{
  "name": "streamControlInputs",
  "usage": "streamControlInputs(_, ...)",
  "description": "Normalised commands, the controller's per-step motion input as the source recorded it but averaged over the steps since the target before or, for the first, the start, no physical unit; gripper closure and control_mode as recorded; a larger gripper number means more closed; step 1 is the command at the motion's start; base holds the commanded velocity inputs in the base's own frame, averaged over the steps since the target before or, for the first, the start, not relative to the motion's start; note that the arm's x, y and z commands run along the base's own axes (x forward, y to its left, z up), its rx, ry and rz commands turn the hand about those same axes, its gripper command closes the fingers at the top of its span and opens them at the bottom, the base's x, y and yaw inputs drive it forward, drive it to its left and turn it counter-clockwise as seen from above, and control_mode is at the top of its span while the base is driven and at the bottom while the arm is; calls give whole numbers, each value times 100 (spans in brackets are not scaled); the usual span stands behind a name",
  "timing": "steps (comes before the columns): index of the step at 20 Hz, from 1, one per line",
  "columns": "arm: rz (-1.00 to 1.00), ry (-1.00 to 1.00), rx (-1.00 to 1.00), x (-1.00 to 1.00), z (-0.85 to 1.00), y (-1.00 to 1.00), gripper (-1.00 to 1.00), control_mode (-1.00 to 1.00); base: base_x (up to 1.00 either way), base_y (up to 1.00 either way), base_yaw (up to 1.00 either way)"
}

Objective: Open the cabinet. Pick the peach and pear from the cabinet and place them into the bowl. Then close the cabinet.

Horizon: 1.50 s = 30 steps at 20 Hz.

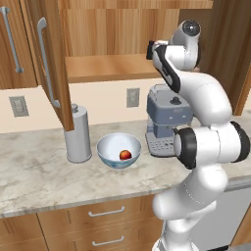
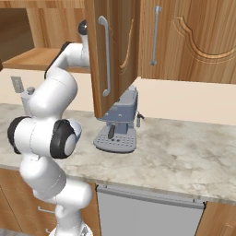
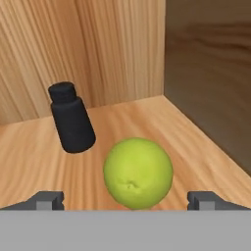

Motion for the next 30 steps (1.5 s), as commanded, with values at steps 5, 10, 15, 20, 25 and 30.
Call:
streamControlInputs(5,0,1,0,15,0,0,-100,-100,0,0,0)
streamControlInputs(10,0,0,0,4,-14,-15,-100,-100,0,0,0)
streamControlInputs(15,0,-1,0,0,-23,-24,-100,-100,0,0,0)
streamControlInputs(20,0,0,0,9,-1,0,-100,-100,0,0,0)
streamControlInputs(25,0,0,0,31,-7,0,-100,-100,0,0,0)
streamControlInputs(30,0,0,0,41,-9,0,-100,-100,0,0,0)
